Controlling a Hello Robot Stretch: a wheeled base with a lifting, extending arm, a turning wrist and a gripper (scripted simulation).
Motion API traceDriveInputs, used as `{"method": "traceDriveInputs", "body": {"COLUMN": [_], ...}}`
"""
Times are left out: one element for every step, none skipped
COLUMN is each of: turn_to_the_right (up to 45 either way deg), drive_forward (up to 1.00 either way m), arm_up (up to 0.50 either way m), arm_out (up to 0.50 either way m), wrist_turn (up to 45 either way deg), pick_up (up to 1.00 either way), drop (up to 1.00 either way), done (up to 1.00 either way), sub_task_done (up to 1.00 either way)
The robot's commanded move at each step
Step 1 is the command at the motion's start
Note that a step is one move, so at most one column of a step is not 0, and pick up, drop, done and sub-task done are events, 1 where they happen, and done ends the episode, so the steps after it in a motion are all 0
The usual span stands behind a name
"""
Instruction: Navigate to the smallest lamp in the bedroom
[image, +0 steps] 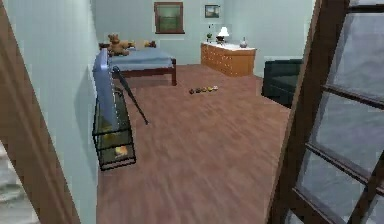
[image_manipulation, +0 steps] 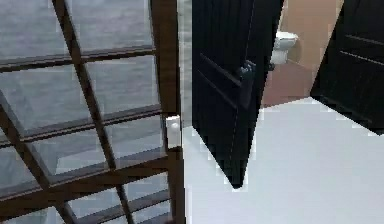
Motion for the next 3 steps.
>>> {"method": "traceDriveInputs", "body": {"turn_to_the_right": [0.0, -30.0, 0.0], "drive_forward": [0.8, 0.0, 0.05], "arm_up": [0.0, 0.0, 0.0], "arm_out": [0.0, 0.0, 0.0], "wrist_turn": [0.0, 0.0, 0.0], "pick_up": [0.0, 0.0, 0.0], "drop": [0.0, 0.0, 0.0], "done": [0.0, 0.0, 0.0], "sub_task_done": [0.0, 0.0, 0.0]}}
